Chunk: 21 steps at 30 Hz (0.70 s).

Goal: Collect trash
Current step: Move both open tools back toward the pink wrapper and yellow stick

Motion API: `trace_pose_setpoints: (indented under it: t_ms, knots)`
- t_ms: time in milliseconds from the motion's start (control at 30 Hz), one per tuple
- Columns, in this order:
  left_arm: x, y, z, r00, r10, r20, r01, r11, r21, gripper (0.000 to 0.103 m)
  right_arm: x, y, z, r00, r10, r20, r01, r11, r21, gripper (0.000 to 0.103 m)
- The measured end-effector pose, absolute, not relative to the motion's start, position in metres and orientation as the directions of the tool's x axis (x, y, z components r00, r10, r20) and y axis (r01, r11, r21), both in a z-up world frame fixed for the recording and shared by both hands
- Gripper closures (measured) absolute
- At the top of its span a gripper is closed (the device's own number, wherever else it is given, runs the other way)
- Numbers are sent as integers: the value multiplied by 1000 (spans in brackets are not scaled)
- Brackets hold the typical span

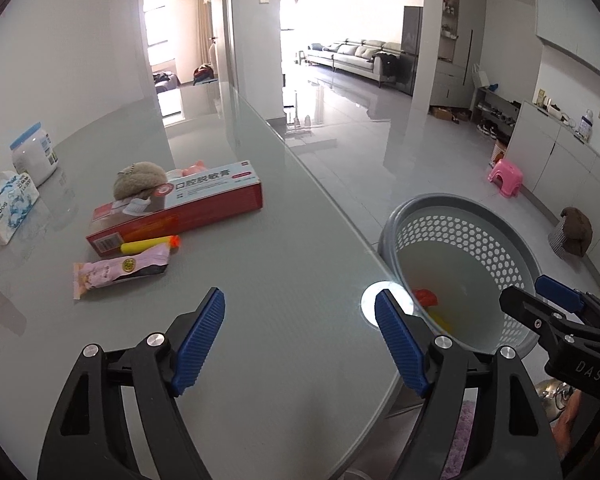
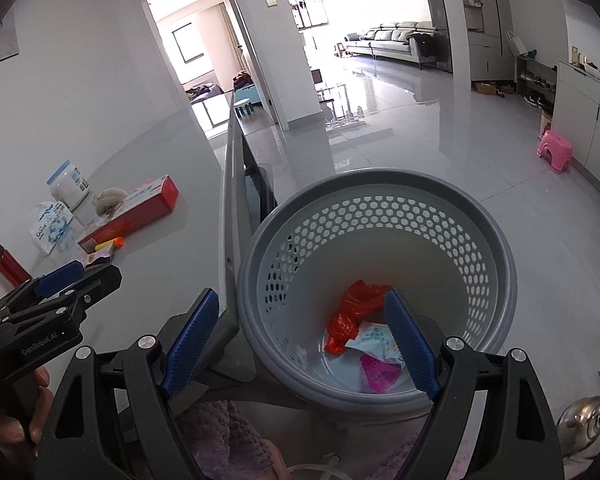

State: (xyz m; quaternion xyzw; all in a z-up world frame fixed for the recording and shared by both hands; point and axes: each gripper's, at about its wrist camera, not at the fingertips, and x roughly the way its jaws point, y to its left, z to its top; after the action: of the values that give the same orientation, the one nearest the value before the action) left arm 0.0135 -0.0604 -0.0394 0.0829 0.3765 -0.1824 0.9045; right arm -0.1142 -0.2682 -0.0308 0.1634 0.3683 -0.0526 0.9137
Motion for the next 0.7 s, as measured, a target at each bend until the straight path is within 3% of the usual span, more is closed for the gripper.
trace_pose_setpoints:
  t_ms: [700]
  knots:
    - [34, 40, -31, 711, -171, -682, 225, 974, -10, 25, -53, -184, -11, 727, 128, -675, 44, 972, 232, 21]
